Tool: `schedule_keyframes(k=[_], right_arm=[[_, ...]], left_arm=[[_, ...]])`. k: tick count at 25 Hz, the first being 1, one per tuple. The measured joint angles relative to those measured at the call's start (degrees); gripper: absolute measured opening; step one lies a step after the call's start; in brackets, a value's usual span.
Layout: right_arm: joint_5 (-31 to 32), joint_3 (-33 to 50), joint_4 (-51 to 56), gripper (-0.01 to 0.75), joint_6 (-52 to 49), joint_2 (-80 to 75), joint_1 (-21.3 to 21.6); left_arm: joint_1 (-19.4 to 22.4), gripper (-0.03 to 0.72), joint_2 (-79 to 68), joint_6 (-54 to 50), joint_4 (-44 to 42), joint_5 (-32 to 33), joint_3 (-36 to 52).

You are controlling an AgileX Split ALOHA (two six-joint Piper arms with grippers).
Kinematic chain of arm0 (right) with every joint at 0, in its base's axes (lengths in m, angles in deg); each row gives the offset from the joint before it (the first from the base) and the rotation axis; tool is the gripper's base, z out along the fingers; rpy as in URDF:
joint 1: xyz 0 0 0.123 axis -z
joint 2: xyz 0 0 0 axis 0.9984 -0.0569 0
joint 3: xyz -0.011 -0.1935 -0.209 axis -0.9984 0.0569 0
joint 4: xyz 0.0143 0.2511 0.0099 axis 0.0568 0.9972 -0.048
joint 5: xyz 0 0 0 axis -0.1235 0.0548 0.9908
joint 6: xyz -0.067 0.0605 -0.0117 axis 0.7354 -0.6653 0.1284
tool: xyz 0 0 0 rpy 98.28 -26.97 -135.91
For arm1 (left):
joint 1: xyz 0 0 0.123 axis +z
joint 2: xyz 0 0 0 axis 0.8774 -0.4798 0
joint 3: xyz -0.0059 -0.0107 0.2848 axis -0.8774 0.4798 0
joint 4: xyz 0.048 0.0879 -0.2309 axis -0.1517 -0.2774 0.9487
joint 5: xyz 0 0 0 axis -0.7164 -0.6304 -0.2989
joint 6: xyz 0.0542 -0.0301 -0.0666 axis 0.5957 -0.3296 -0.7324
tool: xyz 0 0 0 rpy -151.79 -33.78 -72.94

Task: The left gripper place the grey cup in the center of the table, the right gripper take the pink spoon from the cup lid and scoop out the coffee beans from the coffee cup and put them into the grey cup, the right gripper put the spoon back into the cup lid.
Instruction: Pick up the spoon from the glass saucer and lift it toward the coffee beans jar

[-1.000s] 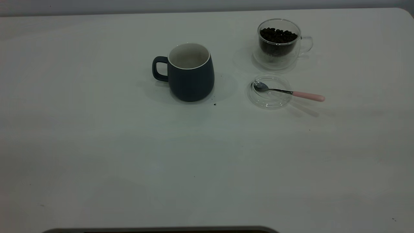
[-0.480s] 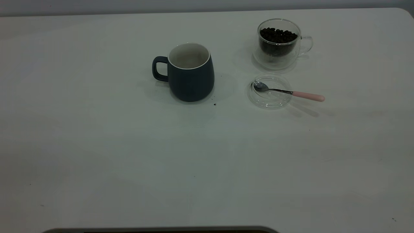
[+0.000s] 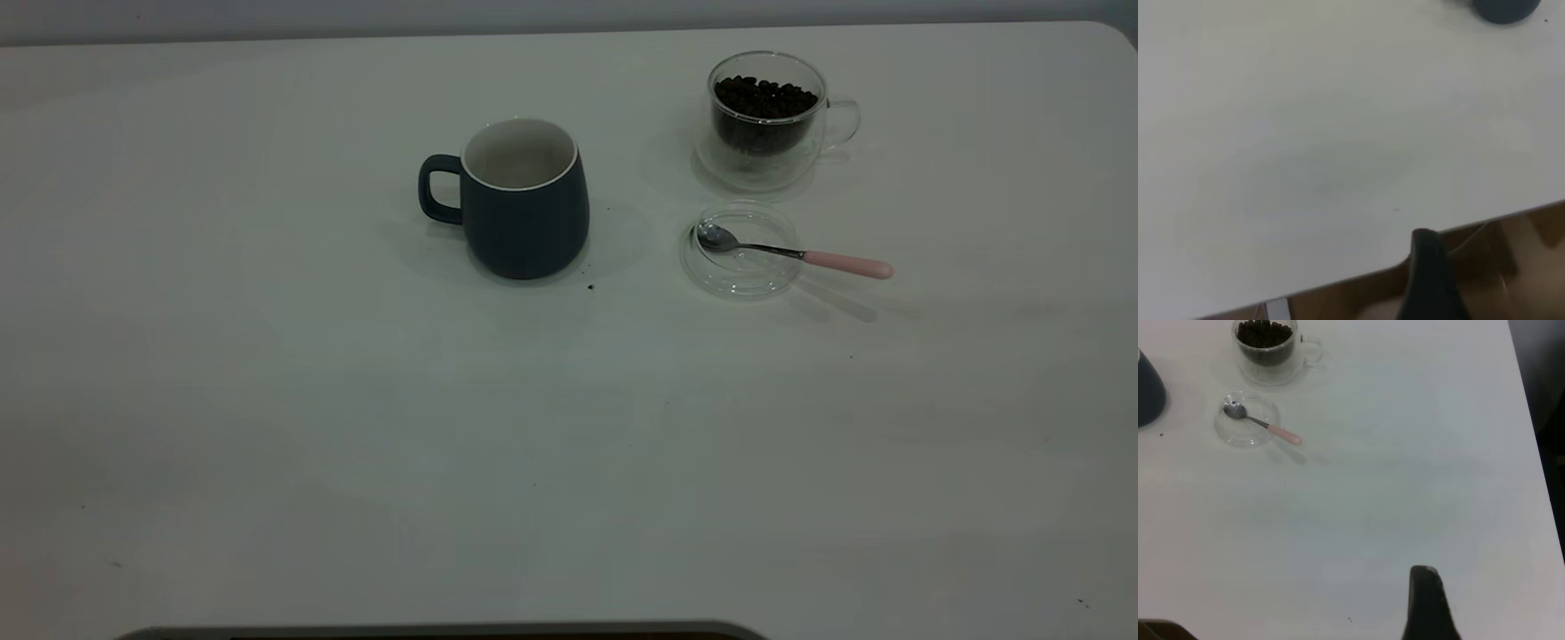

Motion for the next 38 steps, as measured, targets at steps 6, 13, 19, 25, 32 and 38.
schedule_keyframes(k=[6, 13, 19, 25, 32, 38], right_arm=[[0.00, 0.00, 0.00, 0.531, 0.00, 0.00, 0.00], [0.00, 0.00, 0.00, 0.531, 0.00, 0.00, 0.00], [0.00, 0.00, 0.00, 0.531, -0.06, 0.00, 0.00], [0.00, 0.00, 0.00, 0.531, -0.06, 0.00, 0.00], [0.00, 0.00, 0.00, 0.531, -0.02, 0.00, 0.00], [0.00, 0.00, 0.00, 0.531, -0.02, 0.00, 0.00]], left_arm=[[9.89, 0.565, 3.22, 0.00, 0.00, -0.05, 0.00], [10.58, 0.565, 4.01, 0.00, 0.00, 0.00, 0.00], [10.58, 0.565, 4.01, 0.00, 0.05, 0.00, 0.00], [10.58, 0.565, 4.01, 0.00, 2.21, 0.00, 0.00], [10.58, 0.565, 4.01, 0.20, 2.63, 0.00, 0.00], [10.58, 0.565, 4.01, 0.60, 2.63, 0.00, 0.00]])
